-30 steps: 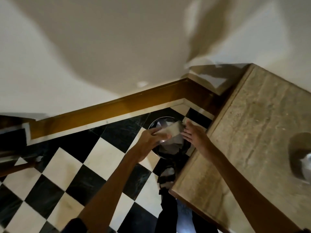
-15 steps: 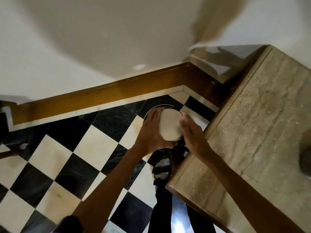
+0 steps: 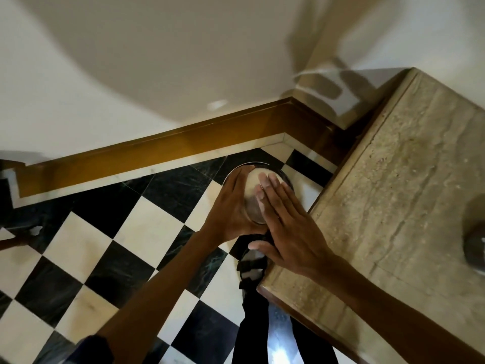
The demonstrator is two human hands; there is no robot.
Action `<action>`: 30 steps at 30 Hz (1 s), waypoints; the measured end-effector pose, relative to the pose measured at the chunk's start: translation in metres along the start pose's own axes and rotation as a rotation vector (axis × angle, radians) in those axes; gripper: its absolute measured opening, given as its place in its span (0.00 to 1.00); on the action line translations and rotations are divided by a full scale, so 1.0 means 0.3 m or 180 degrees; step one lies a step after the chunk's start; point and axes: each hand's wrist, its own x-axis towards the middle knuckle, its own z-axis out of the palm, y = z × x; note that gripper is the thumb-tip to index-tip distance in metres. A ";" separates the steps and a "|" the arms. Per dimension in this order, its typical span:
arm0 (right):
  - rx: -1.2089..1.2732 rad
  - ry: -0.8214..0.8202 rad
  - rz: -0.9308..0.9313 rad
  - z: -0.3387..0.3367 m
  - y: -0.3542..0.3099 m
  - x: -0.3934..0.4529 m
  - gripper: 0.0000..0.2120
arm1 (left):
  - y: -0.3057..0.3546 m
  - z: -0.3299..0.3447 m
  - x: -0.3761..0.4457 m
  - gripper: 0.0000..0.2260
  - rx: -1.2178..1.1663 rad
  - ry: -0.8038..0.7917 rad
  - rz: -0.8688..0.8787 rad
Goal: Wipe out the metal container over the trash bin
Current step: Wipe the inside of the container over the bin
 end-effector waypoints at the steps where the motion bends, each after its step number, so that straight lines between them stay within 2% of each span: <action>1: -0.0083 -0.0080 -0.0071 0.007 -0.001 -0.004 0.46 | 0.008 0.004 0.000 0.52 0.0014 0.0067 0.0046; 4: -0.0063 -0.0297 -0.0223 0.009 0.008 0.004 0.45 | 0.010 0.029 -0.008 0.51 0.0000 0.0133 0.0107; 8: 0.0092 0.0296 -0.0011 -0.020 -0.010 0.005 0.44 | 0.001 0.045 -0.026 0.51 -0.0184 0.0291 -0.0021; 12: -0.0274 -0.0270 -0.0062 0.003 0.021 0.003 0.48 | 0.038 0.048 -0.009 0.46 -0.0203 0.0380 0.0155; 17: -0.0310 0.0002 0.0032 0.001 -0.011 0.002 0.48 | 0.038 0.044 -0.013 0.43 -0.0136 0.0423 0.0135; 20: -0.0309 -0.0099 -0.0048 0.005 -0.019 0.009 0.46 | 0.021 0.049 -0.019 0.48 -0.0159 0.0289 0.0046; 23: -0.0113 0.0195 0.0104 -0.013 -0.036 0.009 0.46 | 0.010 0.056 -0.044 0.48 -0.0303 0.0394 0.0027; 25: -0.0135 0.0039 0.0118 -0.007 -0.021 0.006 0.47 | 0.015 0.053 -0.043 0.48 -0.0549 0.0583 -0.0018; 27: -0.0122 -0.0136 0.0086 -0.003 -0.010 0.003 0.48 | 0.005 0.077 -0.050 0.48 -0.0649 0.0490 -0.0078; 30: -0.0050 0.0125 0.0124 -0.014 -0.030 0.008 0.47 | -0.016 0.097 -0.060 0.48 -0.0582 0.0611 -0.0282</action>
